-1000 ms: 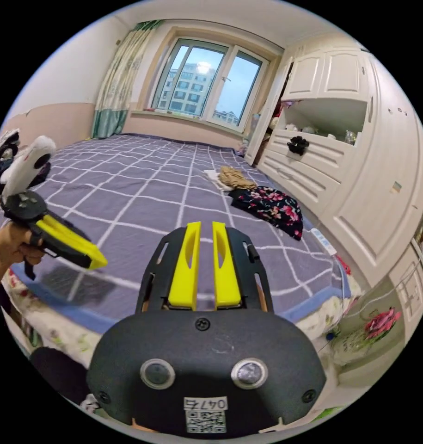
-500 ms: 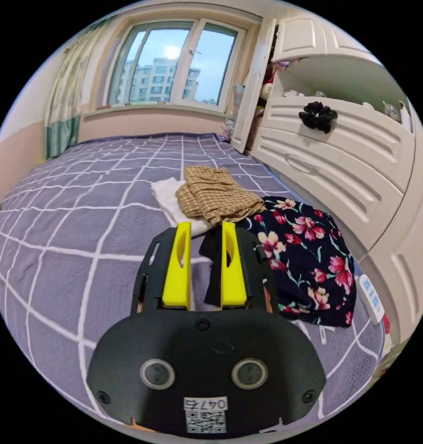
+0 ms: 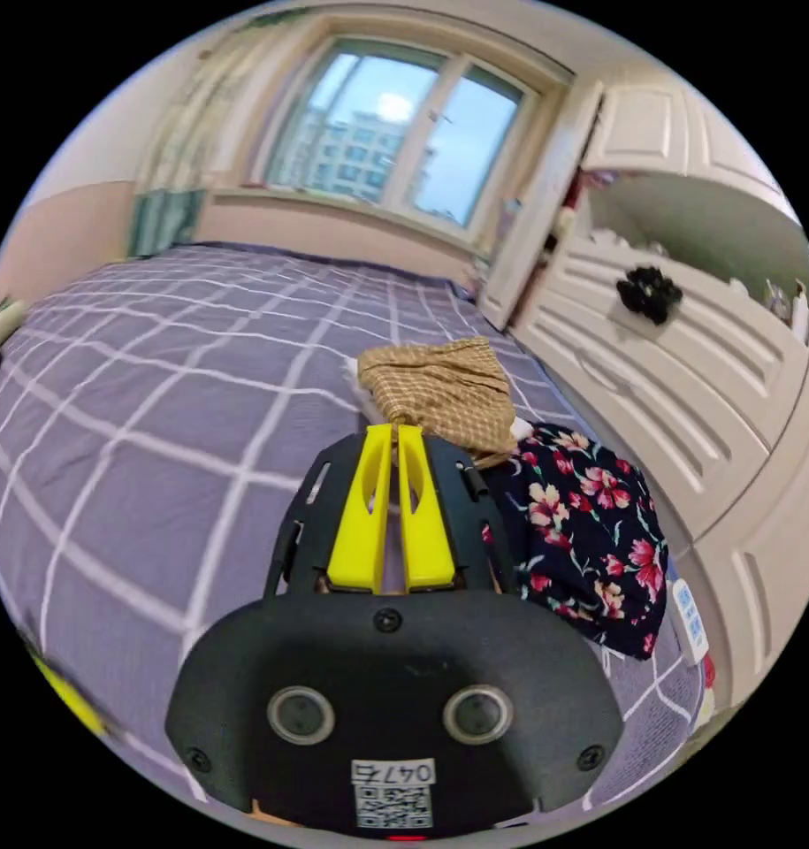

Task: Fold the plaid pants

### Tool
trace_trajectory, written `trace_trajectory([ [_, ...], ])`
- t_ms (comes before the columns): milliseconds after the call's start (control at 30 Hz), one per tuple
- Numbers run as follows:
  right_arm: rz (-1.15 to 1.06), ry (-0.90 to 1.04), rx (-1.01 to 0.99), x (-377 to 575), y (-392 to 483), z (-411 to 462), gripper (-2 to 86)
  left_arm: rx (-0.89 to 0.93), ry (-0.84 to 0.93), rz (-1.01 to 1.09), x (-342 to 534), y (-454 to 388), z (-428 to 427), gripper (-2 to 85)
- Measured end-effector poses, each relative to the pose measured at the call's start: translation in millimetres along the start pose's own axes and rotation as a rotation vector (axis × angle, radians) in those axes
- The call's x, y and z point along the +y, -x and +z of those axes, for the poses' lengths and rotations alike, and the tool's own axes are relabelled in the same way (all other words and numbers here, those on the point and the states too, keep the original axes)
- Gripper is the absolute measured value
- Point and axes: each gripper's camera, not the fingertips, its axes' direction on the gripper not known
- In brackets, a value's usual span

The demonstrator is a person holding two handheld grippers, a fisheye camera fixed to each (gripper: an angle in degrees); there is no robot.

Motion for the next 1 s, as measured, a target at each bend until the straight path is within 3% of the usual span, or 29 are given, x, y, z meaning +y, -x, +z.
trace_trajectory([
  [67, -0.093, -0.075, -0.136, 28.5, 22.8, -69.6, 0.0, -0.124, -0.194, -0.037, 6.1, 0.5, -46.2, -0.7],
  [167, -0.201, -0.047, -0.374, 85.7, 67.6, -180.9, 0.0, -0.33, -0.274, -0.051, 9.5, -11.2, -96.1, -0.5],
  [300, -0.108, -0.001, -0.724, 163.3, 124.8, -302.9, 0.0, -0.506, -0.287, 0.123, 16.1, -83.0, -165.7, 0.4],
  [433, -0.26, 0.047, -0.925, 212.6, 197.1, -387.6, 0.1, -0.468, 0.092, 0.259, 57.6, -138.6, -150.6, 11.3],
  [467, -0.265, 0.042, -0.957, 217.4, 203.6, -395.9, 0.1, -0.402, 0.222, 0.259, 76.1, -141.2, -131.1, 16.0],
  [533, -0.195, -0.01, -1.054, 232.4, 217.3, -422.2, 0.0, -0.403, 0.405, 0.214, 99.6, -137.6, -94.8, 16.7],
  [600, -0.139, -0.002, -0.97, 239.6, 225.6, -436.4, -0.2, -0.493, 0.504, 0.182, 117.6, -132.8, -61.0, 14.5],
  [667, -0.13, 0.065, -0.804, 244.5, 237.6, -448.6, -0.3, -0.636, 0.451, 0.272, 133.4, -160.4, -55.4, 2.2],
  [800, -0.21, 0.233, -0.536, 258.3, 270.7, -482.3, -0.4, -0.703, 0.332, 0.346, 153.1, -209.4, -86.1, 0.6],
  [1000, -0.121, 0.149, -0.363, 262.9, 298.3, -520.6, 1.1, -0.679, 0.275, 0.44, 205.4, -248.5, -182.5, 0.0],
])
